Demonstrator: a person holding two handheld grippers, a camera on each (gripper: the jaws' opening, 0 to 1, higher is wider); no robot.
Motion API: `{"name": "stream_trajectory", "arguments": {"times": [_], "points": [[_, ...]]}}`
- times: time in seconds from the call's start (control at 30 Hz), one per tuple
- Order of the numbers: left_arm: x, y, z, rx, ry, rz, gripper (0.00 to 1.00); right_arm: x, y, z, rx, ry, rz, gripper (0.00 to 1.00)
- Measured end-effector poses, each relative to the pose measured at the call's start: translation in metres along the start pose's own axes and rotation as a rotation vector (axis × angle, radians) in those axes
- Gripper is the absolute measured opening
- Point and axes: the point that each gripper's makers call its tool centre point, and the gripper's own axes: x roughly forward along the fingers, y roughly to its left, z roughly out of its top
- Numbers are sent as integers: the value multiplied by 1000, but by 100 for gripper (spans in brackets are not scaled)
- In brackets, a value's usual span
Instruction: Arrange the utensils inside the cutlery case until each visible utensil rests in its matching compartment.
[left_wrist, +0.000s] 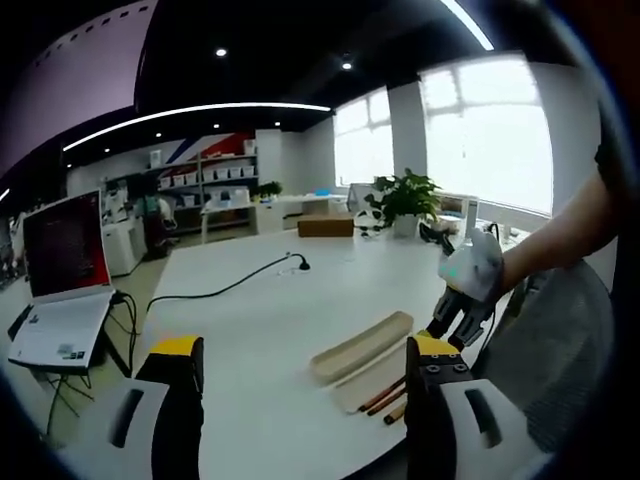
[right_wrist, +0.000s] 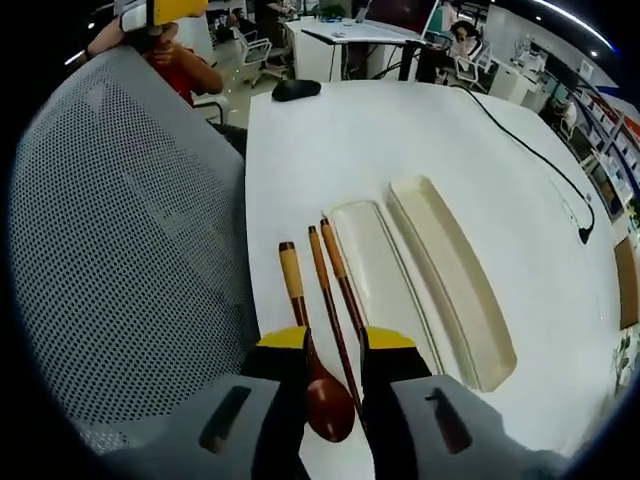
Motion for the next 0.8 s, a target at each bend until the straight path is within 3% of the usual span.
{"name": "stream_trajectory", "arguments": {"times": [0.43,0.8], "points": [[-1,2,-2,6,12,11,83,22,0,-20,-42,100,34,9],[0,-1,-6,28,35,4,82,33,-1,-22,-112,152,45,6]]}}
